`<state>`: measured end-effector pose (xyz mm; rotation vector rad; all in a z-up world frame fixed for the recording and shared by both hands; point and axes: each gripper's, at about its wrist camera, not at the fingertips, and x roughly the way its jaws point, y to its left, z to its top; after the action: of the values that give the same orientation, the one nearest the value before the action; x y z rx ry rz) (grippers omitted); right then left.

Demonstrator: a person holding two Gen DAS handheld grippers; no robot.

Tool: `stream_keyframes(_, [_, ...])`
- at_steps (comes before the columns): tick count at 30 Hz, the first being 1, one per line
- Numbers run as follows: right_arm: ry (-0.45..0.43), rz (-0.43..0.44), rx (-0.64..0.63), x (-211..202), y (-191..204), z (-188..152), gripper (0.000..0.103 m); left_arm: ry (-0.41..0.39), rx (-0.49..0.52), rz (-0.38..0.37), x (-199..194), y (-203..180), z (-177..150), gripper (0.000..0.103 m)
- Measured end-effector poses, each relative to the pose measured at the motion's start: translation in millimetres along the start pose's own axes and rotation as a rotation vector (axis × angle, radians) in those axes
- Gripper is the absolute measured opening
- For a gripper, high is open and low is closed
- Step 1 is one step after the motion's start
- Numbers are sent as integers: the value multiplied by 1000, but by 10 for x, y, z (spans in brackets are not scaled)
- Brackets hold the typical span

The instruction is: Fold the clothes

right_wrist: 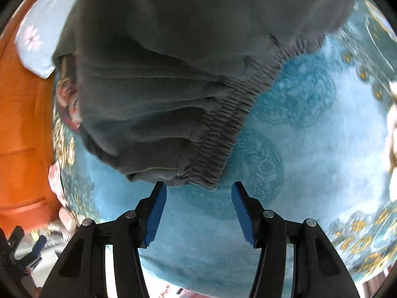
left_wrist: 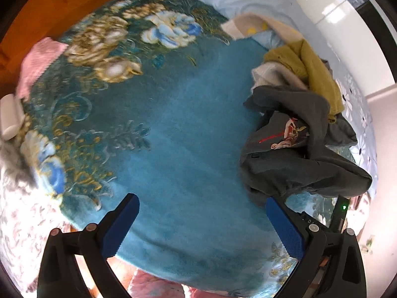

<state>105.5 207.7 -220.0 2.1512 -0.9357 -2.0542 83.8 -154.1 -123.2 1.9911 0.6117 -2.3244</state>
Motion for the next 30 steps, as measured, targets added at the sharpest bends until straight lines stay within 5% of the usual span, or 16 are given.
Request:
stream_keyframes(7, [-32,-19,-4,-299,44,-114,61,103,150,-135,620,-537,547,103])
stream_keyframes(12, [-80,-37,58,-613,-69,-237,63,148,96,-265,964,-767,951,103])
stream_keyframes(14, [-91,-41,73,-730,-106,-297,77,169,83,-293,1082,-831,1048,102])
stream_keyframes(16, [-96,-49,72,-837,-168,-366,78,189,70,-320,1201,-895,1146,99])
stream_keyframes(20, [-104,-62,80,-1011,-230,-393,79,233,91,-326,1347,-1002,1187,67])
stream_keyframes(25, [-103,-52,88,-810,-139,-340,81,231,106,-326,1275,-1012,1137,10])
stream_keyframes(30, [-101,-45,37,-580,94,-242,81,82,9,-404,672,-667,1077,9])
